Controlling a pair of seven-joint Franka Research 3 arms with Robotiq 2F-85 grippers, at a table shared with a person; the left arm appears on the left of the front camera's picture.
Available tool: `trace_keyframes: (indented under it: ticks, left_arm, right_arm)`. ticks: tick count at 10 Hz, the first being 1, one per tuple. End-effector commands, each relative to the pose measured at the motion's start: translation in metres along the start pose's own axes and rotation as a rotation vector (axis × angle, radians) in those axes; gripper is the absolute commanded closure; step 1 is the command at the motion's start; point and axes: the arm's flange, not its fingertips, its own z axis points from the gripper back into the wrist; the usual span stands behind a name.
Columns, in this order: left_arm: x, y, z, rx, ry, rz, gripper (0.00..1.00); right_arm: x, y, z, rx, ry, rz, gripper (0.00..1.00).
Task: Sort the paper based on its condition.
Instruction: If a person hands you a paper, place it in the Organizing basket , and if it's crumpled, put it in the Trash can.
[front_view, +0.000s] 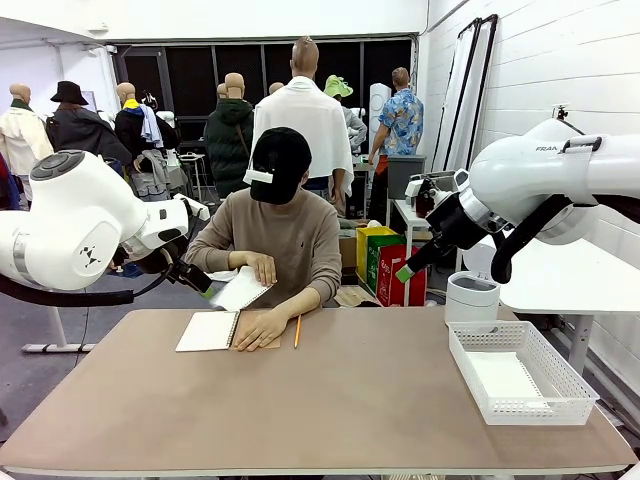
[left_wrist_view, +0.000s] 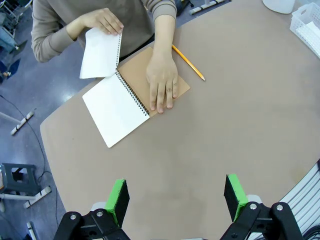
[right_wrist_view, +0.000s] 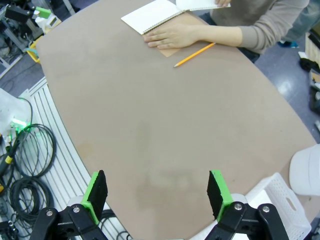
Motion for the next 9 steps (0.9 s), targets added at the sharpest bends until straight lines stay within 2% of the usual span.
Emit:
trace_keyframes:
  ticks: [1, 9]
  left_arm:
    - [-0.0007, 0.0010, -0.0001, -0.002, 0.000, 0.003, 0.00]
    - [-0.0007, 0.0010, -0.0001, -0.002, 0.000, 0.003, 0.00]
  right_arm:
    - [0.0001, -0.0004, 0.0004, 0.001, 0.000, -0.002, 0.00]
    - [0.0001, -0.0004, 0.0004, 0.001, 0.000, -0.002, 0.00]
